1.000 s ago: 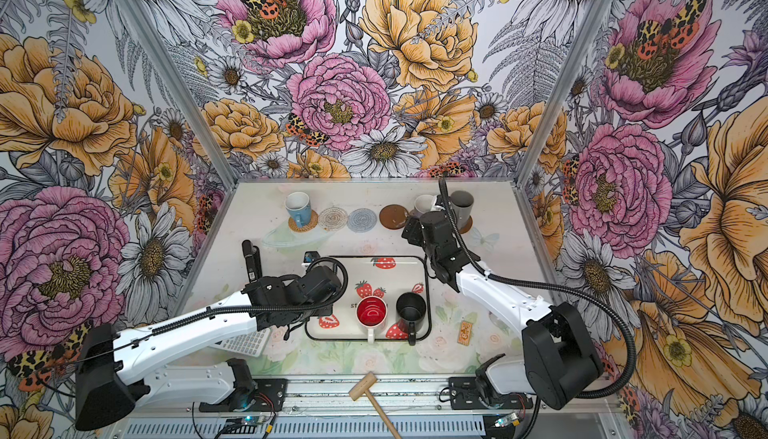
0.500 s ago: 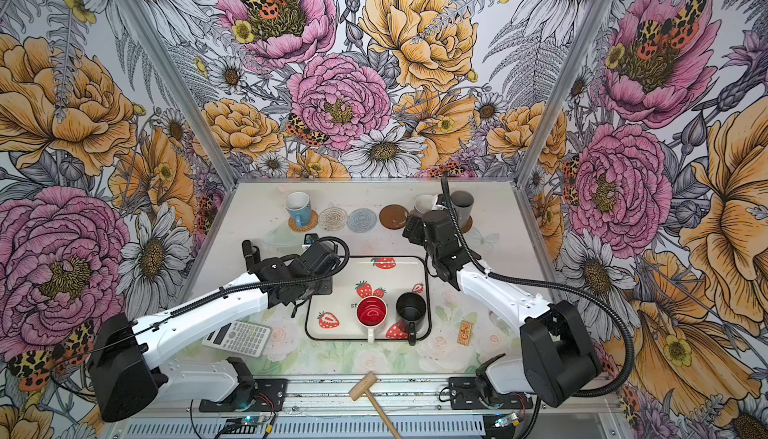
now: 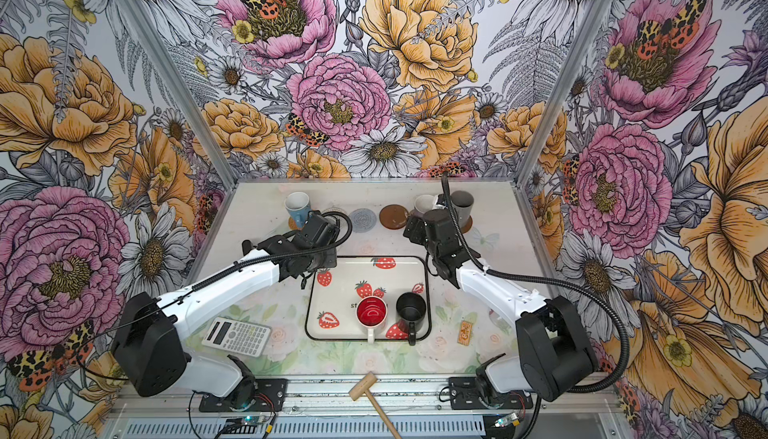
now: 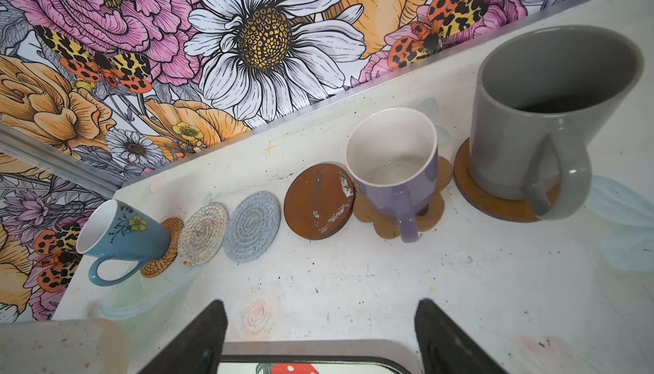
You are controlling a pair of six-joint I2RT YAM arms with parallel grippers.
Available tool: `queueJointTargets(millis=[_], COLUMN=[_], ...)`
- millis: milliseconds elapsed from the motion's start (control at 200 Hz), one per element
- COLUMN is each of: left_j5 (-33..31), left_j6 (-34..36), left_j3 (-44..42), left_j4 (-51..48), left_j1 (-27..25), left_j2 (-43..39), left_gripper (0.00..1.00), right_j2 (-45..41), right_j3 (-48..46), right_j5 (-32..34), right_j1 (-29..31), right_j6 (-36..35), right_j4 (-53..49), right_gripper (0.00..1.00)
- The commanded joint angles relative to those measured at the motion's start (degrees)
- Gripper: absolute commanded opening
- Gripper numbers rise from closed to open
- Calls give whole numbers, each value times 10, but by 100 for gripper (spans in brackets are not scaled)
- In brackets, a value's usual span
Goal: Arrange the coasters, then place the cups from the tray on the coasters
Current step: 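Lift the speckled white mug with the left gripper toward the coaster row, then lower the speckled white mug with the left gripper onto the multicolour woven coaster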
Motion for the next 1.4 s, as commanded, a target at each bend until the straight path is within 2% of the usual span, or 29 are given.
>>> queueJointTargets(millis=[0, 550, 961, 1396], left_j5=[15, 67, 95, 115], left_j6=[33, 101, 127, 135], left_j3=[43, 204, 253, 290], left_j4=[68, 69, 70, 70], left_j1=[17, 98, 137, 158], left_j2=[14, 166, 252, 296], left_gripper=[0, 0, 0, 0], right_j2=[10, 39, 57, 65], right_j3=[1, 2, 8, 12], right_j5=[-10, -31, -42, -43], right_j1=[-6, -27, -32, -34], right_j6=[8, 13, 15, 16], right_j4=[19, 27, 30, 25], right_gripper=[85, 85, 85, 85])
